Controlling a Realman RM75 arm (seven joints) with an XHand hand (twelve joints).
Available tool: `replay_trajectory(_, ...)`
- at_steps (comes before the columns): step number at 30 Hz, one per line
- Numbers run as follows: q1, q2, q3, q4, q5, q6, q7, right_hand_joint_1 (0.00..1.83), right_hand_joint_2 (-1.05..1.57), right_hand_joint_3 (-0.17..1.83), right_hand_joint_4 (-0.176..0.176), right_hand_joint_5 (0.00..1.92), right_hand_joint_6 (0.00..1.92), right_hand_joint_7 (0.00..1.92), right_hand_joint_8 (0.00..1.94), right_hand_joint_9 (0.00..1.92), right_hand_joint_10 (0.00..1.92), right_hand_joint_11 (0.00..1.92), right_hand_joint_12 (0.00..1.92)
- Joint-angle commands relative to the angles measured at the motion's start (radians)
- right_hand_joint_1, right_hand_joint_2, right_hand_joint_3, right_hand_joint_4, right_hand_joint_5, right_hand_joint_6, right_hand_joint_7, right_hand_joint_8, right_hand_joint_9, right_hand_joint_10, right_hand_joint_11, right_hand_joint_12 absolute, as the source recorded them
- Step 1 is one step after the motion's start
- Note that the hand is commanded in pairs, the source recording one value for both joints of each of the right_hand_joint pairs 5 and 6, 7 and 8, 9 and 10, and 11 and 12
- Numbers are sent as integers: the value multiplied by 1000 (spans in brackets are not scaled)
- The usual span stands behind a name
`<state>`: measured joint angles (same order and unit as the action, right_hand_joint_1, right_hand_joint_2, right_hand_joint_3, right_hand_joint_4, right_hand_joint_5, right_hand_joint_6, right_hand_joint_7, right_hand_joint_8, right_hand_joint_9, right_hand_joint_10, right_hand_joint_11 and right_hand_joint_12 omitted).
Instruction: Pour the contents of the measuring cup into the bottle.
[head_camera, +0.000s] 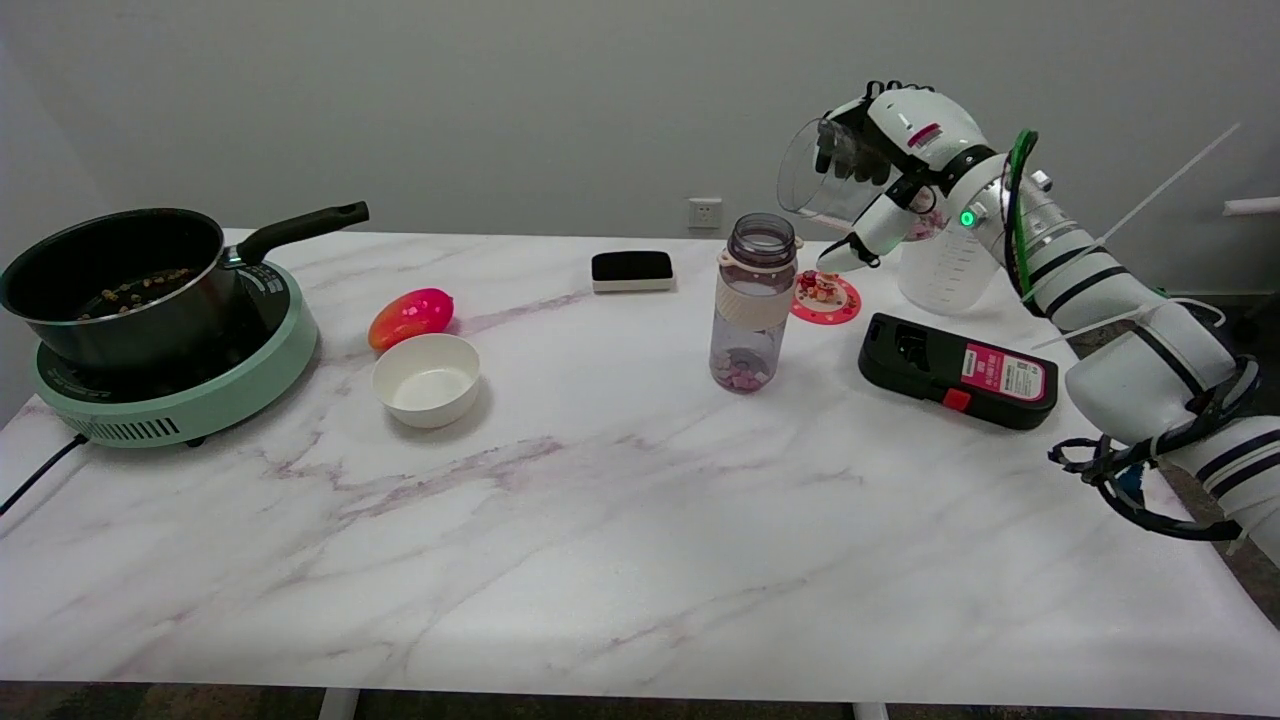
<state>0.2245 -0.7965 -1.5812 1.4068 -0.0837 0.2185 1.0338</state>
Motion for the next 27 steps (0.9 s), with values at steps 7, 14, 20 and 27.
replay_trajectory(7, 23, 15, -6, 42, -206, -12, 0, 1428, 1200, 581, 0, 1920, 1920, 1920, 1920, 1648, 1648, 1383, 1383)
replay_trajectory(14, 19, 20, -9, 52, -261, -6, 0, 1425, 1218, 563, 0, 1920, 1920, 1920, 1920, 1657, 1657, 1387, 1387)
replay_trajectory(20, 16, 20, -15, 60, -289, -4, 0, 1412, 1247, 541, 0, 1920, 1920, 1920, 1920, 1659, 1659, 1388, 1388)
replay_trajectory(27, 16, 20, -17, 64, -291, -8, -7, 1396, 1269, 550, 0, 1920, 1920, 1920, 1920, 1662, 1662, 1387, 1387)
